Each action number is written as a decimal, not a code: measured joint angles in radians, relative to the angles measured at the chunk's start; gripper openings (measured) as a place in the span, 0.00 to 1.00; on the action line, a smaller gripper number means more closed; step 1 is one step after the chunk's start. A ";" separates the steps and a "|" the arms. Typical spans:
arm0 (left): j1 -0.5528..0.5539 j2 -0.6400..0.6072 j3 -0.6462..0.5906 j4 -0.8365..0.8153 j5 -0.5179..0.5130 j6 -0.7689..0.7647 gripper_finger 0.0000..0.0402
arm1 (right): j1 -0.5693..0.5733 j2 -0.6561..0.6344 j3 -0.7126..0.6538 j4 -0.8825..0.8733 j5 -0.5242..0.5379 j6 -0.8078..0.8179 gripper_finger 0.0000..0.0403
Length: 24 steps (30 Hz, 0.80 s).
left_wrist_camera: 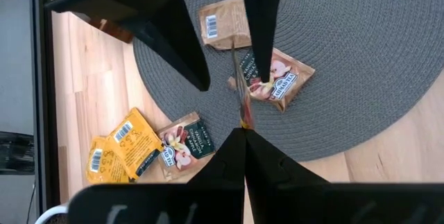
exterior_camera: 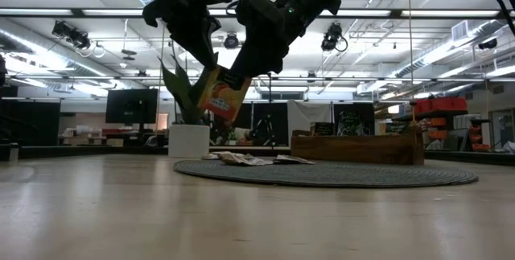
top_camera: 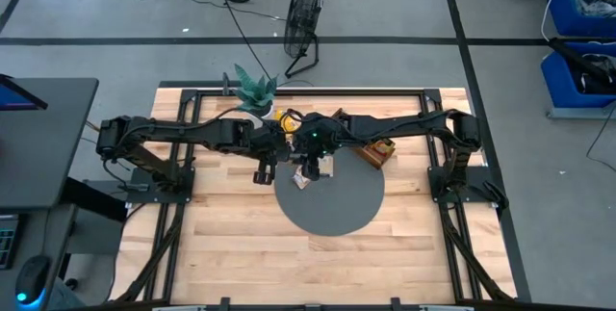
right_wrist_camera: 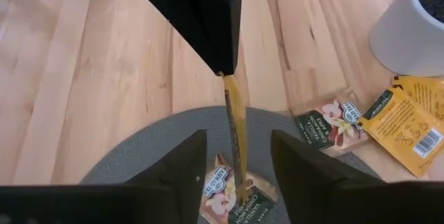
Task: Pick & Place Tea
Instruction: Put the yellow tea bag into the right section of the wooden organizer
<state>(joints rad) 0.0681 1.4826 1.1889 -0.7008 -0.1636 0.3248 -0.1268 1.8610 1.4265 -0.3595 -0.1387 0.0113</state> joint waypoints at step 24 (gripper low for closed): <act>0.000 0.000 0.000 0.005 -0.001 -0.038 0.06 | -0.001 -0.018 0.000 -0.036 -0.026 0.033 0.00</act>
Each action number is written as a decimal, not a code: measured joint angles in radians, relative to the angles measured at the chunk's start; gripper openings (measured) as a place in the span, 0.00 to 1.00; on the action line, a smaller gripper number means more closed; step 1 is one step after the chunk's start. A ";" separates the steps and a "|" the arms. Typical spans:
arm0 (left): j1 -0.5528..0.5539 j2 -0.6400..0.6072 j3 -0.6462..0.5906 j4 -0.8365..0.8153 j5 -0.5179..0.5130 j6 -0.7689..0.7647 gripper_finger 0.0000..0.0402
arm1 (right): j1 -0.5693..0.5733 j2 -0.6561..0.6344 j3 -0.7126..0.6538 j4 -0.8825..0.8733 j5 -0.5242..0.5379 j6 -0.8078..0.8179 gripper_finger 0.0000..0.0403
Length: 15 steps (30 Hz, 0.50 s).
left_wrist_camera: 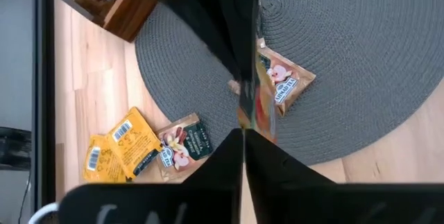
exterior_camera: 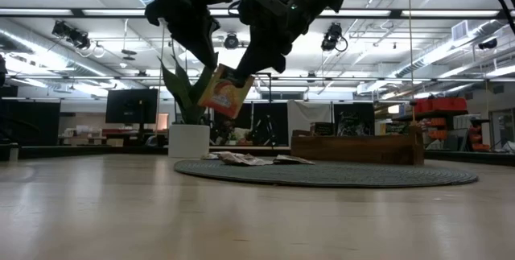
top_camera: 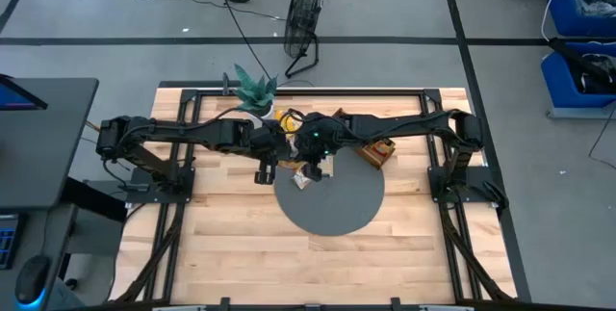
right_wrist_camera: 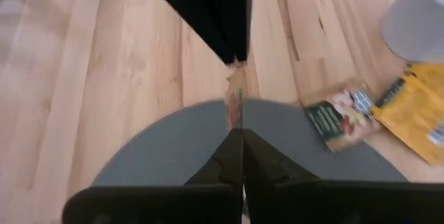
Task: Pick & Place Tea
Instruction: Put the yellow tea bag into the right section of the wooden organizer
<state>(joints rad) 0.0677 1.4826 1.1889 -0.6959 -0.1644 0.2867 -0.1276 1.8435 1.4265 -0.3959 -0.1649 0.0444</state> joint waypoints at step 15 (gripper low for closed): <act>0.000 -0.116 0.003 -0.004 -0.150 -0.218 0.24 | -0.101 -0.214 0.000 -0.397 0.168 -0.019 0.00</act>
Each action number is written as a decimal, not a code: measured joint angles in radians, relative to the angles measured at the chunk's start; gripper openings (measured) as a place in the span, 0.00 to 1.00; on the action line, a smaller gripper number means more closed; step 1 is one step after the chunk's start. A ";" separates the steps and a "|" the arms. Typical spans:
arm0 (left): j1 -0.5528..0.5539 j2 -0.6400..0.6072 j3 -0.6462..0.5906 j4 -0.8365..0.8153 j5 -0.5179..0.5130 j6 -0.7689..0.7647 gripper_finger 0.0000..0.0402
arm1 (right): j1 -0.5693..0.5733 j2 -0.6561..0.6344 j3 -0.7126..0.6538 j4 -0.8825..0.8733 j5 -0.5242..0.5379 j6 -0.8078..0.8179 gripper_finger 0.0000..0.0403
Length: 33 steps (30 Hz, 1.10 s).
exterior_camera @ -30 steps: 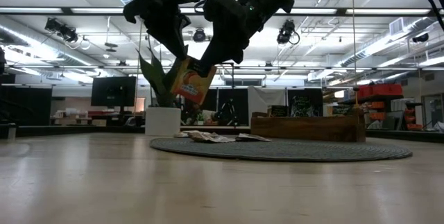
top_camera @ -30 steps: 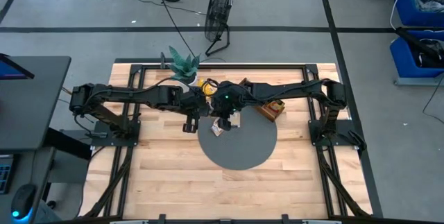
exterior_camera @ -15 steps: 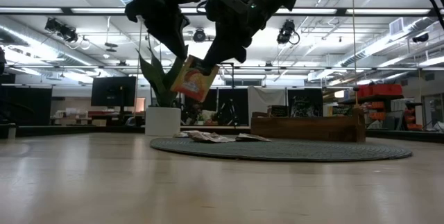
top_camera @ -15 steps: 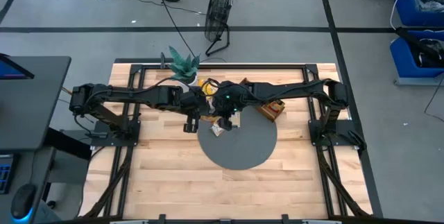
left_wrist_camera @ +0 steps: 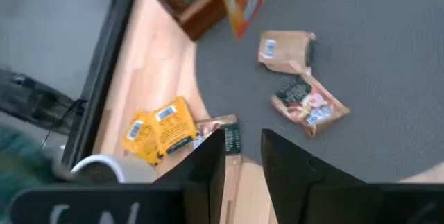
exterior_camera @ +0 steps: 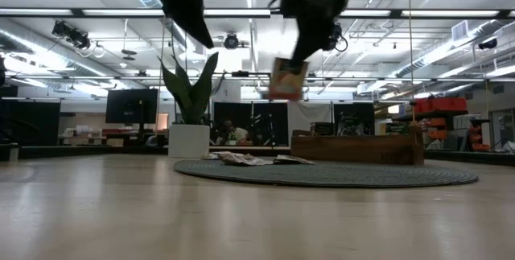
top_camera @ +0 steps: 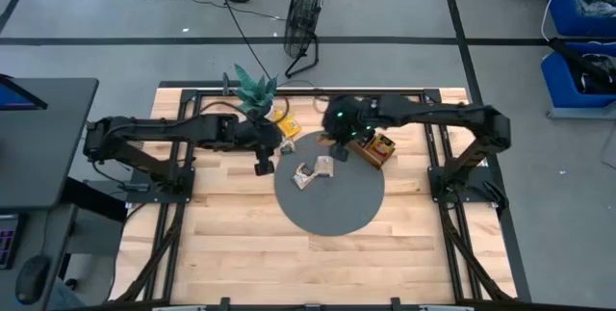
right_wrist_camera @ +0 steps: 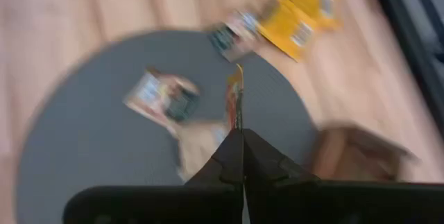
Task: Pick & Place Tea
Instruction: Put the yellow tea bag into the right section of the wooden organizer
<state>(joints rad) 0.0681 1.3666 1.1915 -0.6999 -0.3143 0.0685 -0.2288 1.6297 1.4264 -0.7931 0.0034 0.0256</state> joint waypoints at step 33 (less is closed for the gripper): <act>0.000 -0.090 0.001 0.076 -0.037 -0.163 0.22 | -0.196 -0.508 -0.542 -0.164 0.047 0.239 0.00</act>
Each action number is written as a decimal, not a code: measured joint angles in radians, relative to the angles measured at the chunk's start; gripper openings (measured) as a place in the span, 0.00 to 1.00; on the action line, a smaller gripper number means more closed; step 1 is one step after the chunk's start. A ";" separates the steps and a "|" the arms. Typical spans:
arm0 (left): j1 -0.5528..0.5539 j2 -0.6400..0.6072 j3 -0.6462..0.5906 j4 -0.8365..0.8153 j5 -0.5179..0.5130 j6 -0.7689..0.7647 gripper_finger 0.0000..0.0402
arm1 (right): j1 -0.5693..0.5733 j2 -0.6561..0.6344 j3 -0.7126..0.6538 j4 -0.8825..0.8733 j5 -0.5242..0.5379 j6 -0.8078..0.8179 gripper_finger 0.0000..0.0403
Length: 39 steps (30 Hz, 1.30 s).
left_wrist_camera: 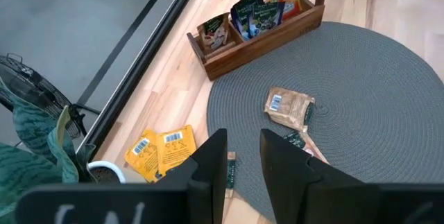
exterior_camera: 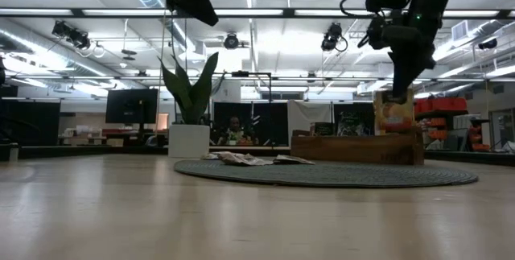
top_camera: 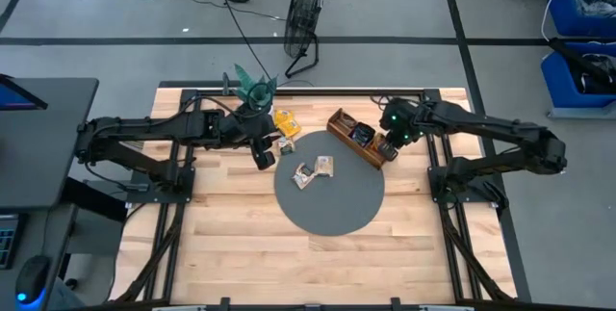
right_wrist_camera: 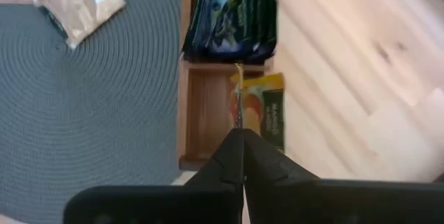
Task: Pick & Place Tea
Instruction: Put the yellow tea bag into the right section of the wooden organizer, then put the brown tea bag into the left section of the wooden organizer
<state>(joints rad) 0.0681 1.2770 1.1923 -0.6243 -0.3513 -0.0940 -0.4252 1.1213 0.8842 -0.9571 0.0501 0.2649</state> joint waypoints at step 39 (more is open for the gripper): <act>0.000 0.001 0.000 -0.014 0.000 -0.022 0.22 | -0.004 0.001 -0.060 0.172 0.028 -0.027 0.34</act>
<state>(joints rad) 0.0677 1.2781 1.1919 -0.6379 -0.3515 -0.1159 -0.4290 1.1225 0.8239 -0.7855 0.0784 0.2378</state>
